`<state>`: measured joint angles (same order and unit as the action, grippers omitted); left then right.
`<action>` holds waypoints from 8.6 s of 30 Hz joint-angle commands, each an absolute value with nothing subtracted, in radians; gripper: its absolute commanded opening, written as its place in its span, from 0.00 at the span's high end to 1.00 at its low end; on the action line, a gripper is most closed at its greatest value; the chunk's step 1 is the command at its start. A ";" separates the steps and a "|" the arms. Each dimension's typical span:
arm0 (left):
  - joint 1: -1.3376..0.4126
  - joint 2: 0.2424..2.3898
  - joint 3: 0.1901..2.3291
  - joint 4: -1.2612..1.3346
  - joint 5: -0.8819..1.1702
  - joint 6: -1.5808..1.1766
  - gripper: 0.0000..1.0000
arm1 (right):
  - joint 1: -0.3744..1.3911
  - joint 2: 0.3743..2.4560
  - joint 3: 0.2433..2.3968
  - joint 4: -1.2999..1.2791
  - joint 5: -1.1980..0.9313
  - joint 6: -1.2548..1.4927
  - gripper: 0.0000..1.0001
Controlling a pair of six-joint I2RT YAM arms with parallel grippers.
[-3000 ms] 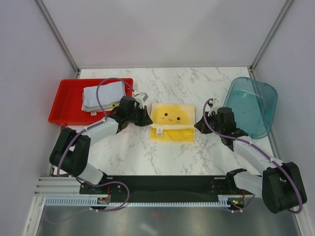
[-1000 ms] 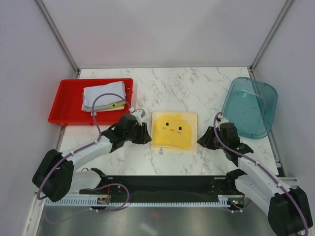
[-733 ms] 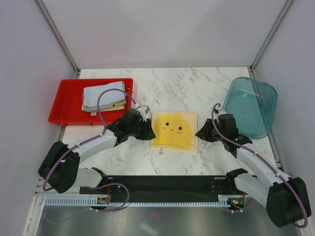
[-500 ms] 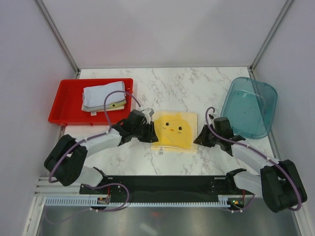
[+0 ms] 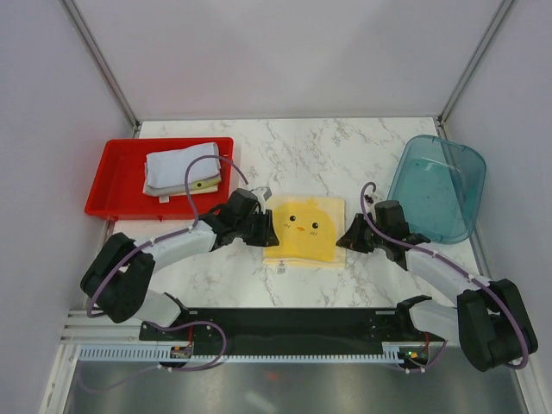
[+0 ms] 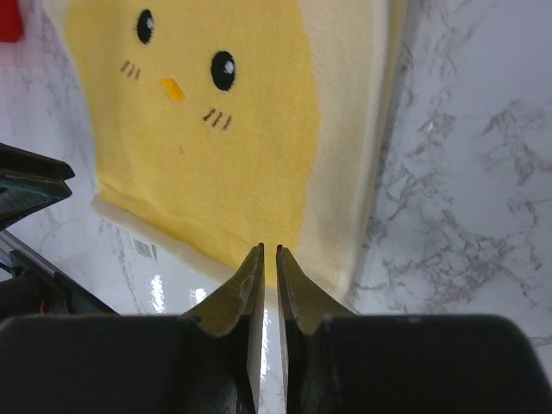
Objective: Fold and stack the towels
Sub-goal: Fold the towel
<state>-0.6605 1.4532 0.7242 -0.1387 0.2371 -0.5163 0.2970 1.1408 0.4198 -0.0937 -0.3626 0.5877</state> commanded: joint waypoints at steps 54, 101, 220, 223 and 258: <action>-0.796 1.359 0.710 -0.285 0.061 -0.637 0.56 | 0.538 1.376 0.420 0.295 -0.437 0.715 0.85; -0.465 1.908 1.430 -0.442 0.163 -0.403 0.48 | 0.351 1.591 0.962 -0.161 -0.015 0.242 0.89; -0.258 2.342 1.881 -0.844 0.736 0.268 0.65 | 0.115 2.123 1.505 -0.597 -0.666 -0.173 0.63; -0.247 2.355 1.901 -0.844 0.771 0.258 0.73 | 0.112 2.132 1.511 -0.597 -0.675 -0.175 0.71; -0.235 2.390 1.924 -0.881 0.775 0.288 0.72 | 0.109 2.167 1.552 -0.597 -0.678 -0.176 0.77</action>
<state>-0.2371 2.3783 1.9167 -0.8608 0.7456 0.2375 0.1139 2.1452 1.5177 -0.6060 -0.6609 -0.1543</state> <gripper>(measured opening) 0.335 0.263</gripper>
